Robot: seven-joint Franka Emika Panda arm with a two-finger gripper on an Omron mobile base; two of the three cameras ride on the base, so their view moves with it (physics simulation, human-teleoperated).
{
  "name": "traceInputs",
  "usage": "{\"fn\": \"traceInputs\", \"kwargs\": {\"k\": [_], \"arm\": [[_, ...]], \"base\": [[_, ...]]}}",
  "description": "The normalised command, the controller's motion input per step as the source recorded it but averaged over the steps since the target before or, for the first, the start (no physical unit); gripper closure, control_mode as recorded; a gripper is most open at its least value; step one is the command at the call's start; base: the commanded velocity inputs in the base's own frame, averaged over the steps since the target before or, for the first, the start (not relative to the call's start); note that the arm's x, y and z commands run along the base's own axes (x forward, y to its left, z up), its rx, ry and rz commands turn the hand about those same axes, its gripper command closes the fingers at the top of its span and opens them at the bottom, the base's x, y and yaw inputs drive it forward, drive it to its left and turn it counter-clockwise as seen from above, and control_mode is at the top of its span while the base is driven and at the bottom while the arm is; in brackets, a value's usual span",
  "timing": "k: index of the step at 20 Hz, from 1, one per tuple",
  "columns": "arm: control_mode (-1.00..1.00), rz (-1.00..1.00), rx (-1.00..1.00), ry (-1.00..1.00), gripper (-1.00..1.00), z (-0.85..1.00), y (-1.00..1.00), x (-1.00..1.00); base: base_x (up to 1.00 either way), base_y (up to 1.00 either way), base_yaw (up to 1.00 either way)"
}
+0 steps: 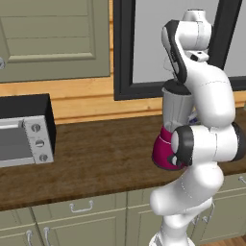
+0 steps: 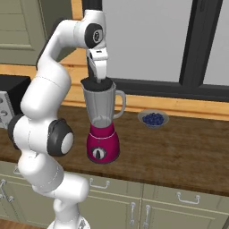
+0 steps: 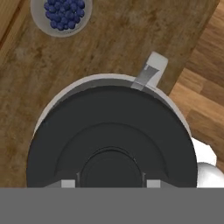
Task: Close the lid blender by securely placing the lid on top.
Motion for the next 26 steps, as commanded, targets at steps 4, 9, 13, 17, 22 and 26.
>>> {"fn": "traceInputs", "kwargs": {"k": [4, 9, 13, 17, 22, 26], "arm": [[-1.00, 0.00, -0.04, -0.15, 1.00, 0.00, 0.00, 0.00], [-1.00, 0.00, -0.05, 0.00, 1.00, -0.07, 0.00, 0.00], [-1.00, 0.00, -0.12, 0.00, 1.00, -0.24, 0.00, -0.02], [-1.00, 0.00, -0.08, 0.01, 1.00, -0.12, 0.00, -0.08], [-1.00, 0.00, -0.05, 0.00, 1.00, 0.00, 0.01, -0.02], [-1.00, 0.00, -0.02, -0.02, 1.00, 0.01, -0.01, 0.01]], "base": [[0.00, 0.00, 0.00], [0.00, 0.00, 0.00], [0.00, 0.00, 0.00], [0.00, 0.00, 0.00], [0.00, 0.00, 0.00], [0.00, 0.00, 0.00]]}}
